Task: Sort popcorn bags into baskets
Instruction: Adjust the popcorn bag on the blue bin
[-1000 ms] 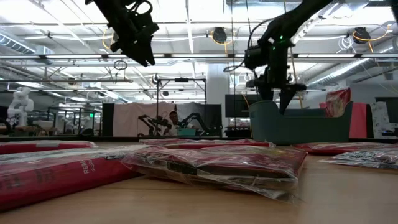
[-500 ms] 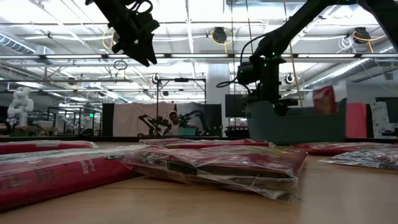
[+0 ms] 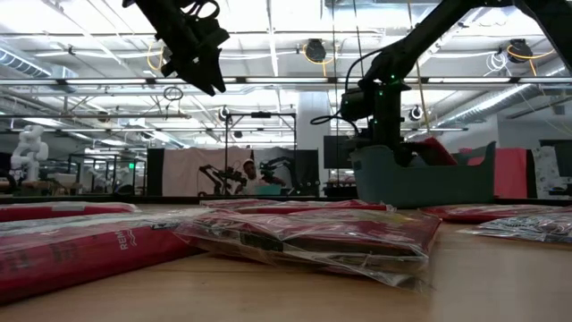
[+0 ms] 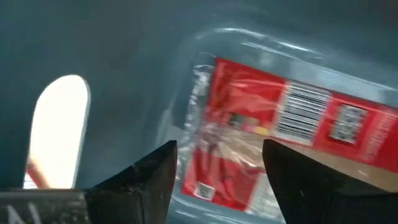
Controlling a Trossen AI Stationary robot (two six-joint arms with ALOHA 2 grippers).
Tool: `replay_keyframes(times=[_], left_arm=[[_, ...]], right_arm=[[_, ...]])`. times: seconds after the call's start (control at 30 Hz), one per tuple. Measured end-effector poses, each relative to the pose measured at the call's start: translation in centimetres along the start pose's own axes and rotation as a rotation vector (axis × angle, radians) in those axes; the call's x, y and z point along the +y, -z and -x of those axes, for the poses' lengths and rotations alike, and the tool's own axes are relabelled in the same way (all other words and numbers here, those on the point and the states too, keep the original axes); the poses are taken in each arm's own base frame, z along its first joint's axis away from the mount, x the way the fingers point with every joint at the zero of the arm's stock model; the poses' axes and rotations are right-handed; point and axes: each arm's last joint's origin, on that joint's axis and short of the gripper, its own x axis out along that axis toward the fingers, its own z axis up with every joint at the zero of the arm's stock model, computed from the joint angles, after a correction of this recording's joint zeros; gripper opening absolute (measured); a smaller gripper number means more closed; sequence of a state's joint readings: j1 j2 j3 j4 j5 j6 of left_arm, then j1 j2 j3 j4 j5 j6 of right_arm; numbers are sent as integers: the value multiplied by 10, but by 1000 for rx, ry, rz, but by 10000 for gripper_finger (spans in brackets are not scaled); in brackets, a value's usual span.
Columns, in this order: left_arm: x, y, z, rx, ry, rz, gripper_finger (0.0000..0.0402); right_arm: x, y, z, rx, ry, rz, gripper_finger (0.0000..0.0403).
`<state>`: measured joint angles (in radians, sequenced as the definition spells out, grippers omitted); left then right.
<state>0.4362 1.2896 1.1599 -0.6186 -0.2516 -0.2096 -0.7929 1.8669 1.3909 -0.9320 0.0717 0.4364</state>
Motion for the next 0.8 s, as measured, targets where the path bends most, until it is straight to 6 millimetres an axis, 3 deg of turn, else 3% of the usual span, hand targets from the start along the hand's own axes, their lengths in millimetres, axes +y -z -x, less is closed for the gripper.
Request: replay_keyframes(times=[0.3,0.8], left_arm=[[1,0,0,-1,-4,-59,179],[1,0,0,-5,-20,-108,179]], right_arm=[[-13,11,38,-87,52,-2,228],[-46,30,64,-37,311,23,228]])
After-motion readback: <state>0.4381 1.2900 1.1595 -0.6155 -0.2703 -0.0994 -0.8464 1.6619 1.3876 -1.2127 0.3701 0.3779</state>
